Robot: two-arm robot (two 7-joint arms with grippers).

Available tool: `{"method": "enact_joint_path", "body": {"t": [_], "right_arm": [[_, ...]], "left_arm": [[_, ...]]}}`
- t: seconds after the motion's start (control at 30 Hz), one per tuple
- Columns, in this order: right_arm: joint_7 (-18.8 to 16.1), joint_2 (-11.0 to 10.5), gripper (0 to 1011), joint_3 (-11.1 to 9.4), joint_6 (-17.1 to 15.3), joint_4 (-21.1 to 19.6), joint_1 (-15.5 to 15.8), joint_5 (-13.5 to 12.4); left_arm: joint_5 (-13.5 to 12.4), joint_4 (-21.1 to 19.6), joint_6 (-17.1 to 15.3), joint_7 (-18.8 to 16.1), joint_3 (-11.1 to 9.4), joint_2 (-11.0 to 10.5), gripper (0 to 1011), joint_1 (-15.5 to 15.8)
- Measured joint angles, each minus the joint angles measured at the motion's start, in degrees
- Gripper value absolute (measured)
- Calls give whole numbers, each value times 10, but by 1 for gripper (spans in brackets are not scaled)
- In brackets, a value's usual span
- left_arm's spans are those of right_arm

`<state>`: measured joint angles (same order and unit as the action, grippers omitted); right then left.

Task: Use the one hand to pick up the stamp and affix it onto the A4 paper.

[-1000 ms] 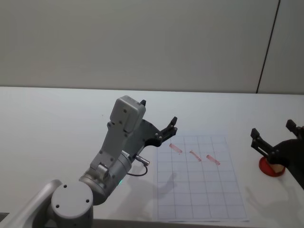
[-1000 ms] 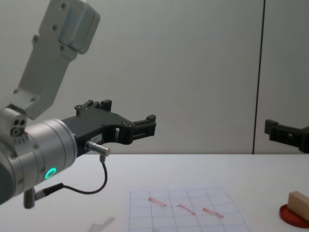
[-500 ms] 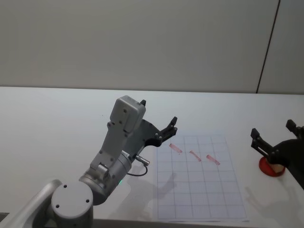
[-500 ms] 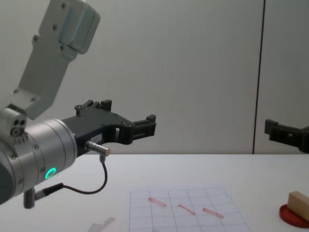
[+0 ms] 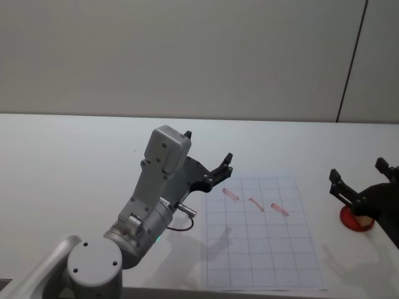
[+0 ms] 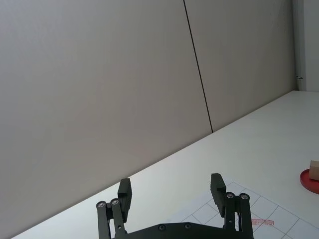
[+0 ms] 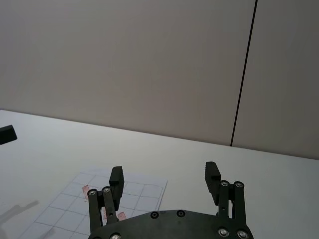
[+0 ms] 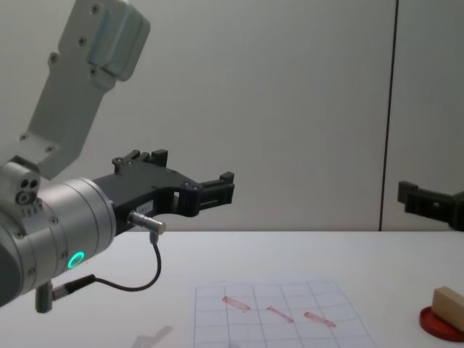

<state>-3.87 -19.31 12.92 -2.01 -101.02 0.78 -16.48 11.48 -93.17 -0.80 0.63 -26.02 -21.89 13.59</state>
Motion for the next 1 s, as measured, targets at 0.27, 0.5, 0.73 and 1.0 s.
{"method": "enact_joint_path", "body": {"t": [0.27,0.5,0.73,1.0], "right_arm": [[-6,1,1001,-4,-18,20,-7,-12],[-13,2,1001,-12,-49,45,-20,-37],[-20,0,1001,-23,-92,74,-40,-64],[-17,-7,1001,-37,-142,84,-55,-87]], "left_arm": [[0,0,0,0,0,0,1002,0],[0,0,0,0,0,0,1002,0],[0,0,0,0,0,0,1002,0],[0,0,0,0,0,0,1002,0]]}}
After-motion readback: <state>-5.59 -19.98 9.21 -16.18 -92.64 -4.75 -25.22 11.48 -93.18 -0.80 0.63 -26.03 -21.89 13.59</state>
